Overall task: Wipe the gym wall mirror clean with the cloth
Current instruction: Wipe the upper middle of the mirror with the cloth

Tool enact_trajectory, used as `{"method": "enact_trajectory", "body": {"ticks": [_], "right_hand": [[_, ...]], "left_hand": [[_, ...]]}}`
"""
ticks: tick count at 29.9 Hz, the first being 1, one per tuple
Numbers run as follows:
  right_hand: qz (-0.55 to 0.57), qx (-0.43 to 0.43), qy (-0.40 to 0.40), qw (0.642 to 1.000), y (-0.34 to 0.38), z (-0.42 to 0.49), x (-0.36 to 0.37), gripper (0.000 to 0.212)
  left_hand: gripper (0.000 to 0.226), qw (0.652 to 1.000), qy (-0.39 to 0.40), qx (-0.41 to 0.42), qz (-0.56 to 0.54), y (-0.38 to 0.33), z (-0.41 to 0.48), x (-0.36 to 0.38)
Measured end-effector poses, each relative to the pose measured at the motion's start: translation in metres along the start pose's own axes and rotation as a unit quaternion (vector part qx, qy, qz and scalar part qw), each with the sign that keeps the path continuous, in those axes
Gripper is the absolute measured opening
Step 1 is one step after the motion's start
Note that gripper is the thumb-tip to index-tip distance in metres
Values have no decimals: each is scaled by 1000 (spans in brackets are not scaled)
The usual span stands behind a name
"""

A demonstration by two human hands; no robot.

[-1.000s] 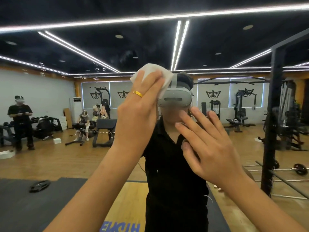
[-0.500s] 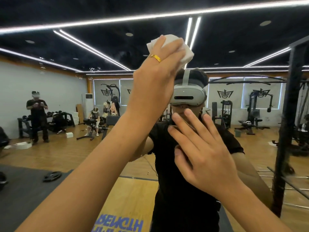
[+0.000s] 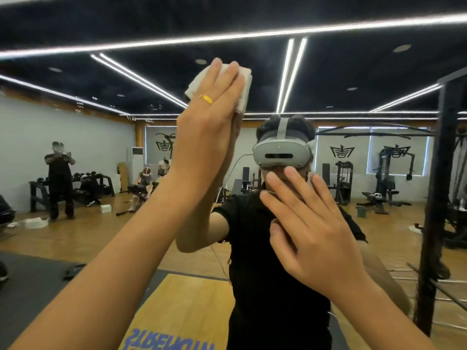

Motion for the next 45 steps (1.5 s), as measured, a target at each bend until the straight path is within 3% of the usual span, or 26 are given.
{"method": "enact_trajectory", "body": {"ticks": [4,11,16,23,29,35,40,45], "right_hand": [[-4,-2,-5,1000,1,0,0,47],[-2,1,-18,1000,2,2,0,47],[-4,2,-21,1000,3,2,0,48],[-1,6,-17,1000,3,2,1,47],[1,13,-14,1000,3,3,1,46],[3,10,-24,1000,3,4,1,45],[0,11,-25,1000,5,5,1,45],[-7,14,-27,1000,7,6,-1,44]], "left_hand": [[42,999,-20,-3,-28,-3,14,0],[42,1000,4,-24,-19,31,-63,-26],[41,996,-28,-79,-38,38,-30,-19],[40,995,-68,-1,-67,-13,35,15],[47,995,-26,69,-65,-9,21,3],[39,999,11,-47,-18,77,-57,-47],[35,980,-57,-175,-80,77,-54,-41],[42,988,-41,-98,-112,42,-26,-16]]}}
Point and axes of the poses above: each hand's wrist, its own z-axis towards the middle knuckle, its own x-axis out of the palm, y = z × x, the point moved 6 cm from there along z, towards the middle knuckle, and after that the axes turned 3 degrees about x, right-handed, at the moved point
